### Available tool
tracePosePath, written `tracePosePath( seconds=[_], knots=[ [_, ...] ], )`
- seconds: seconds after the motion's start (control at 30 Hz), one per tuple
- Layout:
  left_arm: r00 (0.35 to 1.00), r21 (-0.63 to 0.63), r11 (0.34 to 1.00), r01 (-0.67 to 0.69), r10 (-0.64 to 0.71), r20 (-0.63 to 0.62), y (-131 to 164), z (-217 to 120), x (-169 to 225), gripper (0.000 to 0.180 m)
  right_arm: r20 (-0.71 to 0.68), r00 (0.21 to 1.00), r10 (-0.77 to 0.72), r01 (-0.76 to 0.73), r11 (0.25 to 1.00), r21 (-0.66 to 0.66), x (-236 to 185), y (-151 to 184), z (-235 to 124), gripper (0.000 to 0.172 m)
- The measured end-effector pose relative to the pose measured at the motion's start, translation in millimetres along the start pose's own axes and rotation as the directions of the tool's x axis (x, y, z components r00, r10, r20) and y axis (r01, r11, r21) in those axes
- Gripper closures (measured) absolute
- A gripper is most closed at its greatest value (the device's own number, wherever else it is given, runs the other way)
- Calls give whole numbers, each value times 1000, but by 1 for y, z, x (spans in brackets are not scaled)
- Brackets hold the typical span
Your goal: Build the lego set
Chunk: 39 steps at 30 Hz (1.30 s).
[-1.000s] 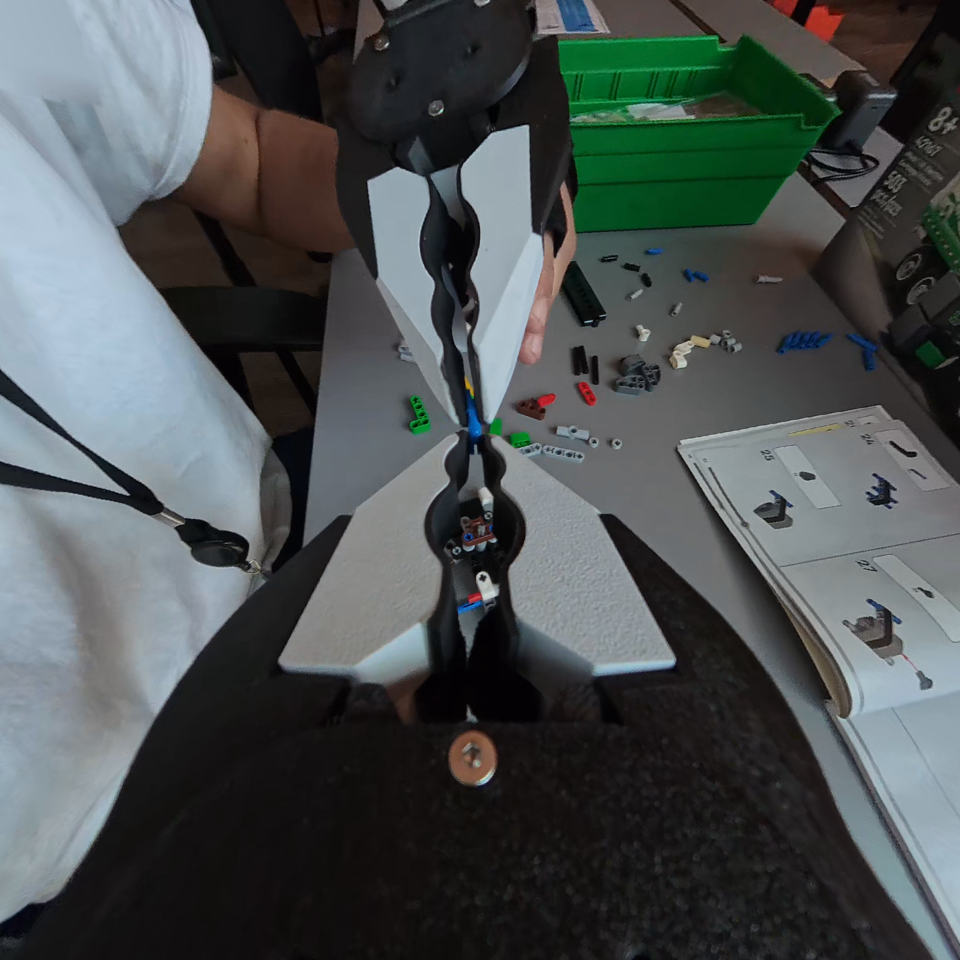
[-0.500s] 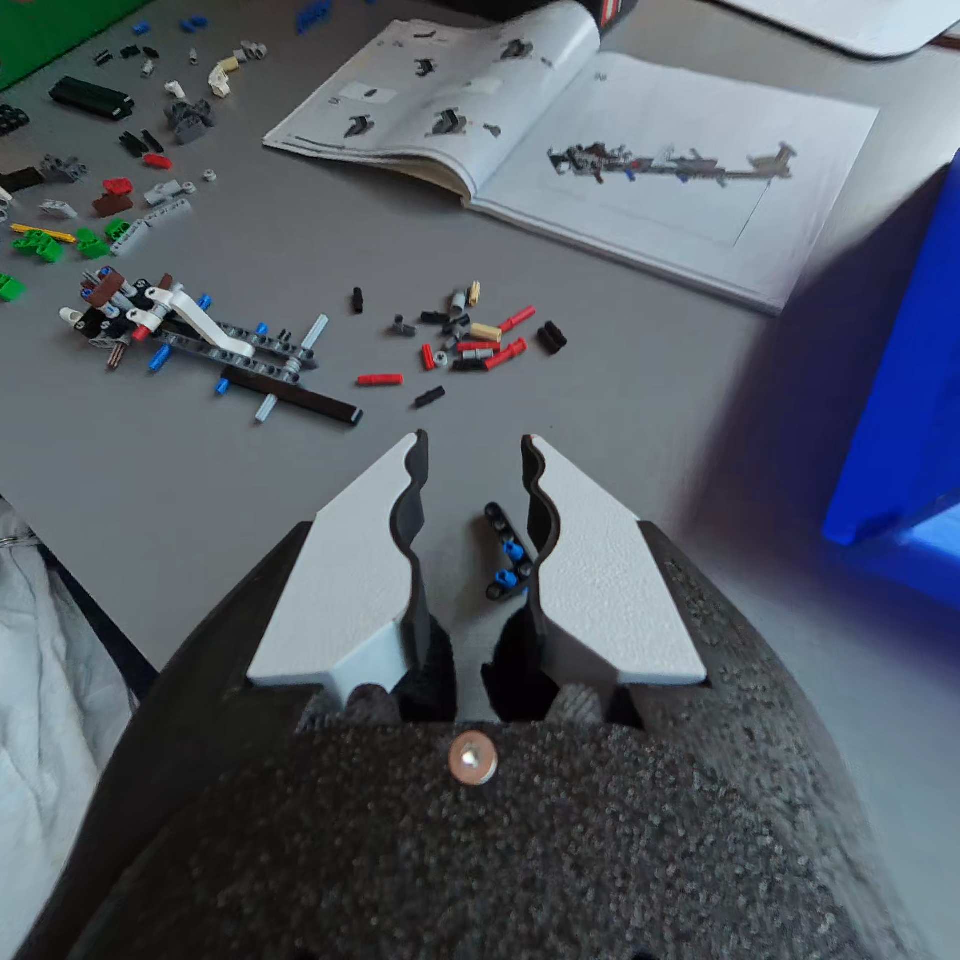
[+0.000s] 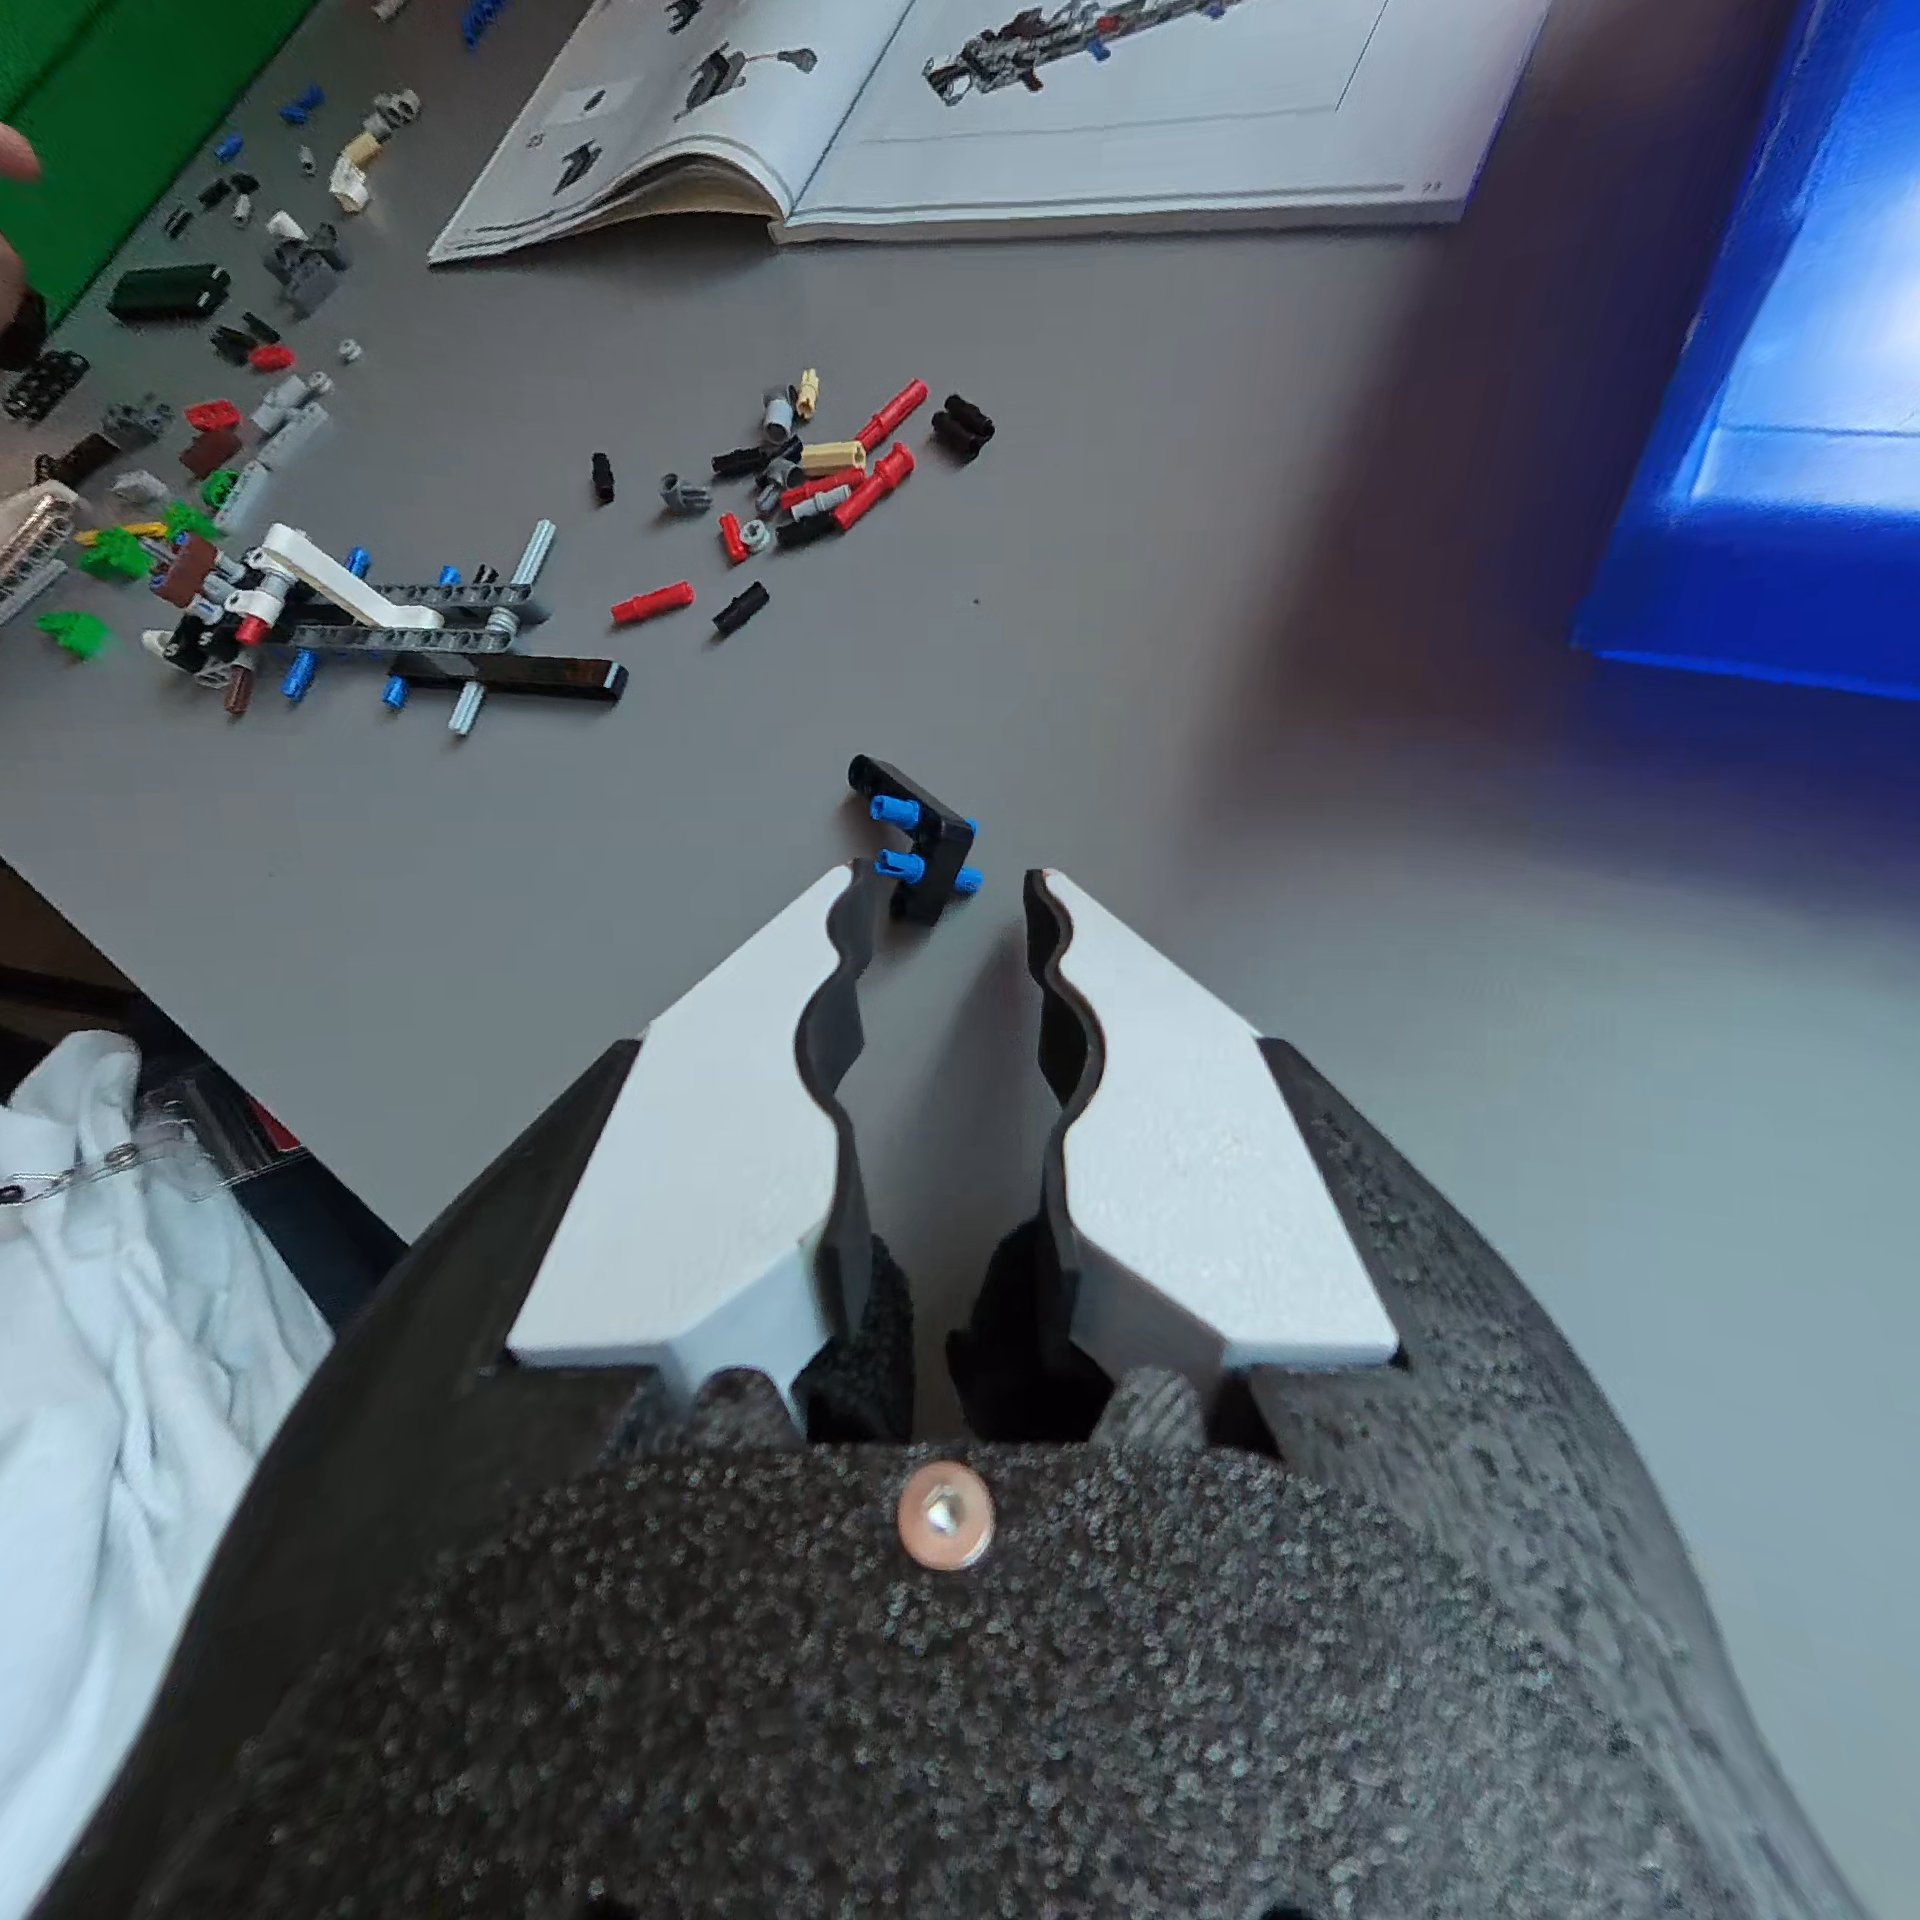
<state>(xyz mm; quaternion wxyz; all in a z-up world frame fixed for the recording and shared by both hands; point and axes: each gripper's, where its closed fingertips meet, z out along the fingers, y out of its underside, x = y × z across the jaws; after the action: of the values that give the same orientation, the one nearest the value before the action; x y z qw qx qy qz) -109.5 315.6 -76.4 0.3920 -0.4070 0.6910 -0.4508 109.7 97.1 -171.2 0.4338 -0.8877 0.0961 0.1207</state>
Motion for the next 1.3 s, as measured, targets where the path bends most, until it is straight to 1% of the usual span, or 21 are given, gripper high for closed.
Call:
tracePosePath(
  seconds=[0.07, 0.13, 0.17, 0.23, 0.3, 0.43, 0.5, 0.63, 0.7, 0.77, 0.83, 0.87, 0.97, 1.03, 1.07, 1.13, 1.2, 1.27, 1.3],
  knots=[
    [1000, 6, 1000, -22, 22, -9, -3, -1, 4, 177, 41, 999, 29, -30, 999, 26, -1, -6, -1, 143],
    [1000, 9, 1000, -28, 28, -12, -4, -1, 5, 177, 131, 989, 67, -76, 995, 66, -9, -17, -2, 143],
    [1000, 8, 1000, -28, 28, -14, -4, -2, 5, 177, 147, 986, 77, -84, 995, 46, -10, -16, 1, 143],
    [1000, 7, 1000, -22, 22, -18, -4, -2, 5, 177, 131, 989, 64, -62, 998, -17, -7, -8, 9, 142],
    [1000, 6, 1000, -17, 17, -22, -3, -2, 5, 177, 151, 987, 60, -58, 998, -16, -11, -10, 11, 142],
    [999, -5, 1000, -16, 16, -29, 0, -1, 6, 177, 107, 994, 1, 5, 999, -52, -12, -4, 16, 146],
    [999, -14, 1000, -21, 21, -25, 2, 0, 5, 177, 53, 995, -83, 87, 993, -76, -12, -1, 20, 153],
    [1000, -21, 999, -24, 24, -15, 6, 2, 3, 177, -11, 980, -199, 198, 978, -67, -20, -7, 27, 153],
    [999, -17, 999, -41, 41, 16, 7, 3, -1, 177, -57, 961, -271, 271, 963, -7, -31, -29, 32, 154],
    [995, -20, 997, -73, 75, 71, 8, 3, -7, 177, -121, 932, -341, 349, 935, 57, -49, -64, 42, 154],
    [978, -38, 989, -142, 147, 150, 9, 2, -16, 177, -161, 874, -459, 478, 872, 107, -80, -104, 59, 154],
    [962, -54, 982, -181, 188, 197, 9, 1, -20, 177, -158, 836, -525, 544, 831, 117, -100, -121, 72, 154],
    [897, -113, 952, -284, 306, 321, 8, -3, -32, 177, -44, 732, -680, 682, 731, 38, -157, -149, 127, 154],
    [852, -181, 924, -336, 380, 359, 12, -5, -38, 177, 59, 680, -731, 732, 682, 8, -182, -162, 162, 154],
    [828, -215, 906, -365, 422, 371, 15, -5, -40, 177, 112, 669, -735, 739, 674, 10, -190, -166, 177, 154],
    [785, -294, 873, -390, 482, 390, 23, -5, -47, 177, 207, 672, -711, 723, 691, 25, -202, -170, 197, 154],
    [765, -363, 850, -382, 511, 393, 34, -3, -54, 177, 228, 683, -694, 702, 710, 57, -205, -173, 206, 154],
    [763, -406, 841, -357, 513, 392, 44, -2, -58, 177, 236, 691, -683, 683, 724, 97, -210, -171, 208, 154],
    [765, -419, 840, -344, 510, 394, 47, -1, -59, 177, 215, 688, -693, 689, 717, 105, -210, -170, 208, 154]
  ],
)
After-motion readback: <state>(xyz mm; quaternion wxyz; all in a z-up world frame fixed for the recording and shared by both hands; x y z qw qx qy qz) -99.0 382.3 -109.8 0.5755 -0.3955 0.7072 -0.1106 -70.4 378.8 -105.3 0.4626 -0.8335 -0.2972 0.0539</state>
